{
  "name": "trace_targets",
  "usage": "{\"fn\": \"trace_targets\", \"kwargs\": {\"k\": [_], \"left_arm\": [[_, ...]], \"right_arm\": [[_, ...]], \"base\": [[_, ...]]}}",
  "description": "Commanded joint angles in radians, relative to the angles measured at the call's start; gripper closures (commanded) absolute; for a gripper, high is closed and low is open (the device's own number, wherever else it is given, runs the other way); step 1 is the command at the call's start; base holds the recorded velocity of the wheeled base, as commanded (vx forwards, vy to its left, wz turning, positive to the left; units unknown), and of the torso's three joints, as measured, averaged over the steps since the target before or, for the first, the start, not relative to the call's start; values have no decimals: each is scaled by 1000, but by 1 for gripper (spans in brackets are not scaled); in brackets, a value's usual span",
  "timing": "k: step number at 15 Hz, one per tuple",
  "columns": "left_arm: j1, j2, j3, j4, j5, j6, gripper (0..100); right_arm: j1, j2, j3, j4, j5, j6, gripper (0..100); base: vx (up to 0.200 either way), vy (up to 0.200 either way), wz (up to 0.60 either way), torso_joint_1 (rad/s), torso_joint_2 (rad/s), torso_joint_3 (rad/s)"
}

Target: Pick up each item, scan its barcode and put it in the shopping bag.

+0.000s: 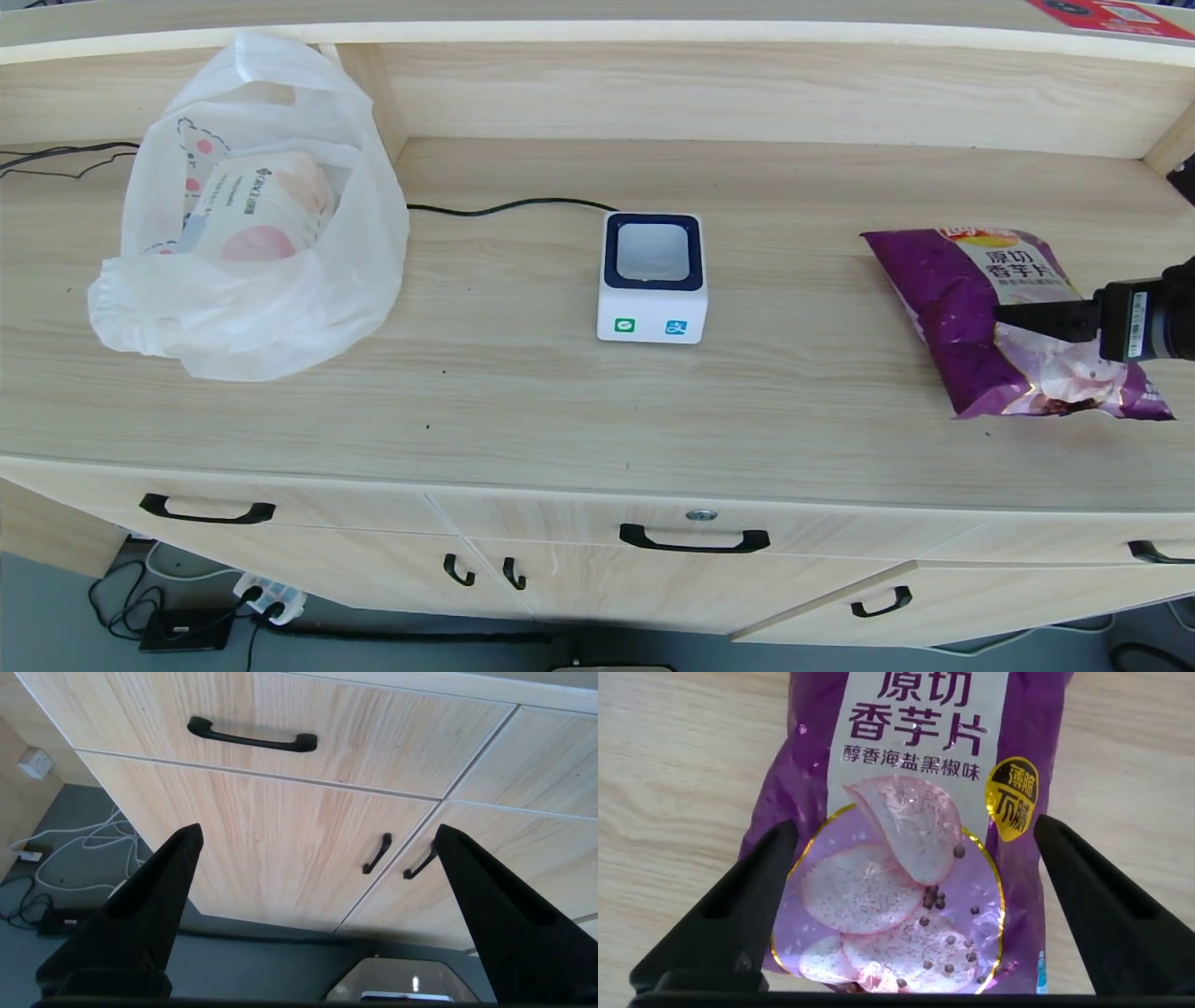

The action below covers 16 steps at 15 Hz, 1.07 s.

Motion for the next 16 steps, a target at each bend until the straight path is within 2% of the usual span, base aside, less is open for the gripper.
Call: {"fn": "trace_targets", "kwargs": {"k": [1, 4, 9, 14, 16], "left_arm": [[0, 0, 0, 0, 0, 0, 0], [0, 0, 0, 0, 0, 0, 0], [-2, 0, 0, 0, 0, -1, 0], [0, 0, 0, 0, 0, -1, 0], [0, 0, 0, 0, 0, -1, 0]], "right_arm": [[0, -5, -10, 1, -2, -20, 0], [11, -16, 4, 0, -72, -78, 0], [50, -25, 61, -5, -72, -55, 0], [96, -27, 42, -3, -88, 121, 0], [97, -34, 44, -2, -94, 127, 0]], "base": [[0, 0, 0, 0, 0, 0], [0, 0, 0, 0, 0, 0], [0, 0, 0, 0, 0, 0], [0, 0, 0, 0, 0, 0], [0, 0, 0, 0, 0, 0]]}}
